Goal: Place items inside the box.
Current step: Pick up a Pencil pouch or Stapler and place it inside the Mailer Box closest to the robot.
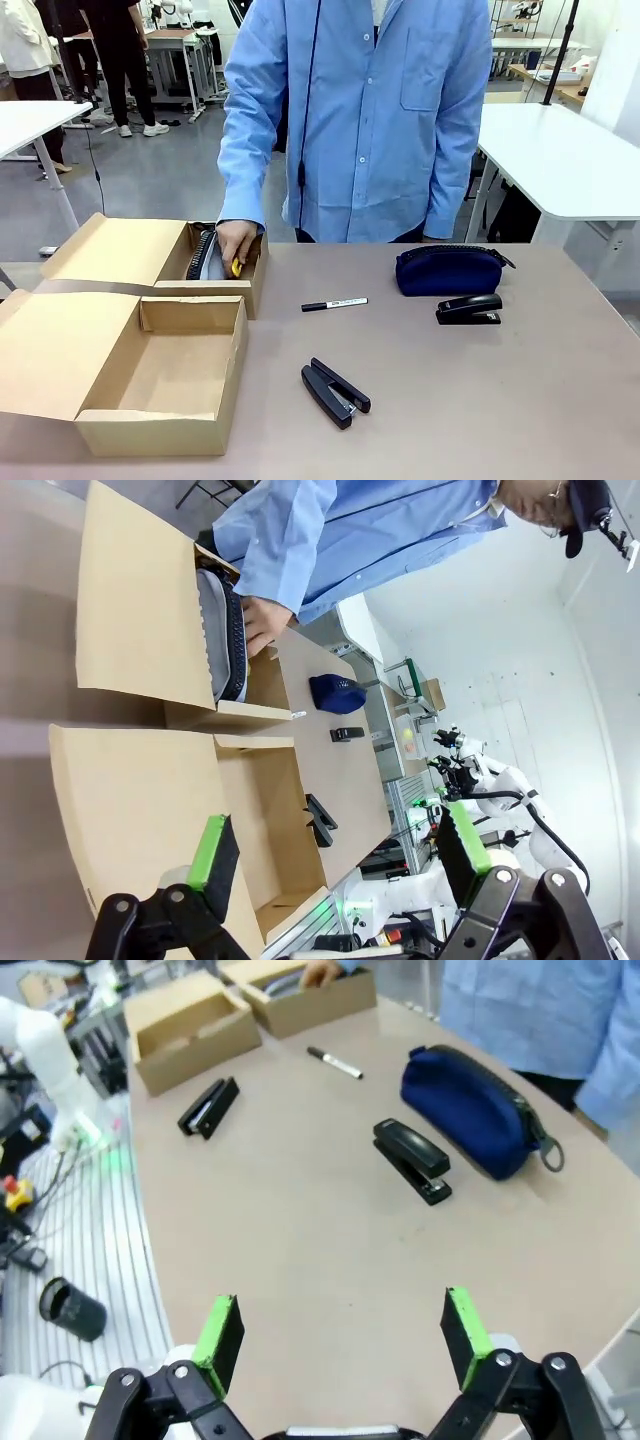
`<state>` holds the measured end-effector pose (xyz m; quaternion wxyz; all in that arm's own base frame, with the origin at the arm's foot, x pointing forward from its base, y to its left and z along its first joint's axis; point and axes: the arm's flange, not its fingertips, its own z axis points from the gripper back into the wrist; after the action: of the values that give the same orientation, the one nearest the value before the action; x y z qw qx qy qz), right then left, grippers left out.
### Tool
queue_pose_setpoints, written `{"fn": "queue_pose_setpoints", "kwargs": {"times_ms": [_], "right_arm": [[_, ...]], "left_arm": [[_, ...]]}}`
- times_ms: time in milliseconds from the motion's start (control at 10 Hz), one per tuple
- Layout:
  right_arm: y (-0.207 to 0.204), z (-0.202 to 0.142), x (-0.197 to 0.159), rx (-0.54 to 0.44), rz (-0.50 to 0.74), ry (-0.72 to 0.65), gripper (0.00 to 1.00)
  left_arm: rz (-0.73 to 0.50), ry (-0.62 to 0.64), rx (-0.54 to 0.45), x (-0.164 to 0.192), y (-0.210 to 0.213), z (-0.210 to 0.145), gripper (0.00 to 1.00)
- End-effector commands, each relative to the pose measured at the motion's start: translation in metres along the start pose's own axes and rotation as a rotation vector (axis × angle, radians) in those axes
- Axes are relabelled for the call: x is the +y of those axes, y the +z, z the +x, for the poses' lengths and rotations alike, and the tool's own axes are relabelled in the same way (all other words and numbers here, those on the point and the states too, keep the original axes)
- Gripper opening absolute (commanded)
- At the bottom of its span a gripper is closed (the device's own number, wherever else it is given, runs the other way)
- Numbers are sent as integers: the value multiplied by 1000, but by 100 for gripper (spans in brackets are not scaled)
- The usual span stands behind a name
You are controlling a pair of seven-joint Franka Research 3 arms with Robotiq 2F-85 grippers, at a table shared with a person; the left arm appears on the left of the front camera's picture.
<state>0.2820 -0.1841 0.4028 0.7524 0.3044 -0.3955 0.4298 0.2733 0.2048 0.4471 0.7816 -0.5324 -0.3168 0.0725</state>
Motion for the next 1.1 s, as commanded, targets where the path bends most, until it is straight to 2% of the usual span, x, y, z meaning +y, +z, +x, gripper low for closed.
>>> {"fn": "queue_pose_setpoints", "kwargs": {"times_ms": [0,200,400,800,1000], "right_arm": [[-53,44,0,128,49,212,100],[-123,86,-10,296,170,367,100],[-189,111,-16,455,261,467,100],[-272,124,-25,693,182,489,100],[-289,122,-35,762,145,471,100]], "left_arm": [[-23,-19,-15,0,-1,-1,100],[-23,-19,-15,0,-1,-1,100],[-23,-19,-15,0,-1,-1,100],[-23,-19,-15,0,-1,-1,100],[-23,-19,-15,0,-1,-1,100]]}}
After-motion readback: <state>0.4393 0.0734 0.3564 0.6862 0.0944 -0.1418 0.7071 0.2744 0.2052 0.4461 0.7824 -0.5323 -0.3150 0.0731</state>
